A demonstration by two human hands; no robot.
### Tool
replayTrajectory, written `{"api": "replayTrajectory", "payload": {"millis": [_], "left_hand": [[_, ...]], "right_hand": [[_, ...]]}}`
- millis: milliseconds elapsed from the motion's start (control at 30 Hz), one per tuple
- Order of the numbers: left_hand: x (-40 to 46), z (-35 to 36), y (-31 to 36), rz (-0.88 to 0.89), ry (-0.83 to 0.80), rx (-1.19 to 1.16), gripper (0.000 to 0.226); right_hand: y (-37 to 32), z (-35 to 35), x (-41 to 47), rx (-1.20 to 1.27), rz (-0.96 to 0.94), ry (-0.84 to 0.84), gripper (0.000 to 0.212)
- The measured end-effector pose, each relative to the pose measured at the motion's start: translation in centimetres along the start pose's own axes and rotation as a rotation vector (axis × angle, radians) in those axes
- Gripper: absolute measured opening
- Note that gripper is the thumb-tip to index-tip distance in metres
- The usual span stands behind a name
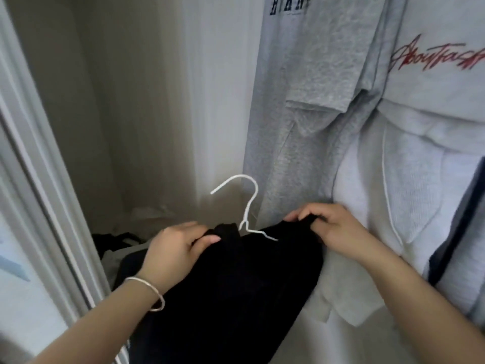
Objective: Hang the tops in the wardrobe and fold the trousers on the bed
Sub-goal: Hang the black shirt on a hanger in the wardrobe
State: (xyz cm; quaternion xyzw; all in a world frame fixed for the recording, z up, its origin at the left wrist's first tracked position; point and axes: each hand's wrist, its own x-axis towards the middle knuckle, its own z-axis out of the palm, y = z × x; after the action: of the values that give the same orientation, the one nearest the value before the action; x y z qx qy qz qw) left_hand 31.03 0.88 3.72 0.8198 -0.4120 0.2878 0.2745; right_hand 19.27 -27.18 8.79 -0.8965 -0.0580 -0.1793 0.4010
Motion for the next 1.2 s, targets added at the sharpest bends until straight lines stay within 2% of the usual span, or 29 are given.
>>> {"api": "replayTrajectory", "payload": {"millis": [100, 200, 300, 400, 500, 567, 633, 667, 700, 767, 833, 867, 933, 1000, 1033, 1100, 1200], "left_hand": [[0.8, 1.0, 3.2, -0.077, 0.021, -0.085, 0.040], [0.4, 0.2, 4.5, -0.146, 0.032, -0.120, 0.044], [0.2, -1.6, 4.5, -0.159, 0.009, -0.174, 0.036], [-0.8, -3.9, 3.8, -0.086, -0.059, -0.246, 0.036], [-1.7, -4.9, 3.4, -0.126, -0.018, -0.248, 0.036], [-1.5, -4.6, 2.8, -0.192, 0.028, -0.247, 0.042], [-1.1, -4.3, 1.8, -0.251, 0.062, -0.241, 0.051], [-1.0, -4.3, 1.4, -0.268, 0.061, -0.252, 0.053], [-0.9, -4.3, 1.1, -0.269, 0.045, -0.275, 0.055], [-1.0, -4.4, 0.9, -0.258, -0.018, -0.320, 0.058], [-1.2, -5.0, 0.9, -0.271, -0.062, -0.272, 0.061], [-1.4, -5.6, 0.7, -0.270, -0.031, -0.168, 0.059], [-1.7, -7.0, -0.8, -0.267, 0.131, 0.112, 0.053], [-1.7, -8.7, -2.5, -0.272, 0.229, 0.211, 0.051], [-1.5, -9.1, -3.1, -0.240, 0.216, 0.147, 0.048], [-0.3, -9.1, -2.9, -0.132, 0.086, -0.080, 0.040], [2.0, -7.2, -0.9, -0.040, -0.077, -0.147, 0.042]], "right_hand": [[-2.3, 0.9, -0.4, 0.017, -0.019, -0.088, 0.048], [-3.4, 2.2, -1.8, -0.083, -0.103, -0.129, 0.031], [-3.7, 3.2, -2.0, -0.091, -0.193, -0.045, 0.025], [-4.2, 3.4, -1.6, 0.017, -0.181, -0.020, 0.040], [-5.5, 4.4, -1.0, -0.058, -0.115, -0.180, 0.027], [-6.8, 5.8, -0.2, 0.070, -0.072, -0.130, 0.020], [-7.8, 7.0, 0.6, 0.264, -0.016, -0.060, 0.024], [-8.2, 7.5, 1.0, 0.304, 0.005, -0.077, 0.026], [-8.6, 7.8, 1.3, 0.297, 0.017, -0.119, 0.025], [-8.9, 8.4, 1.7, 0.192, 0.000, -0.167, 0.008], [-8.3, 8.6, 1.9, -0.021, -0.060, -0.132, 0.019], [-8.0, 8.3, 1.8, -0.112, -0.076, -0.105, 0.025], [-7.0, 6.6, 1.1, -0.212, -0.072, -0.084, 0.029], [-5.9, 4.4, 0.3, -0.267, -0.055, -0.124, 0.028], [-5.6, 3.4, -0.1, -0.290, -0.046, -0.153, 0.029], [-5.6, 2.0, -0.4, -0.295, -0.051, -0.137, 0.028], [-6.4, 0.3, 0.1, -0.143, -0.075, 0.038, 0.038]]}}
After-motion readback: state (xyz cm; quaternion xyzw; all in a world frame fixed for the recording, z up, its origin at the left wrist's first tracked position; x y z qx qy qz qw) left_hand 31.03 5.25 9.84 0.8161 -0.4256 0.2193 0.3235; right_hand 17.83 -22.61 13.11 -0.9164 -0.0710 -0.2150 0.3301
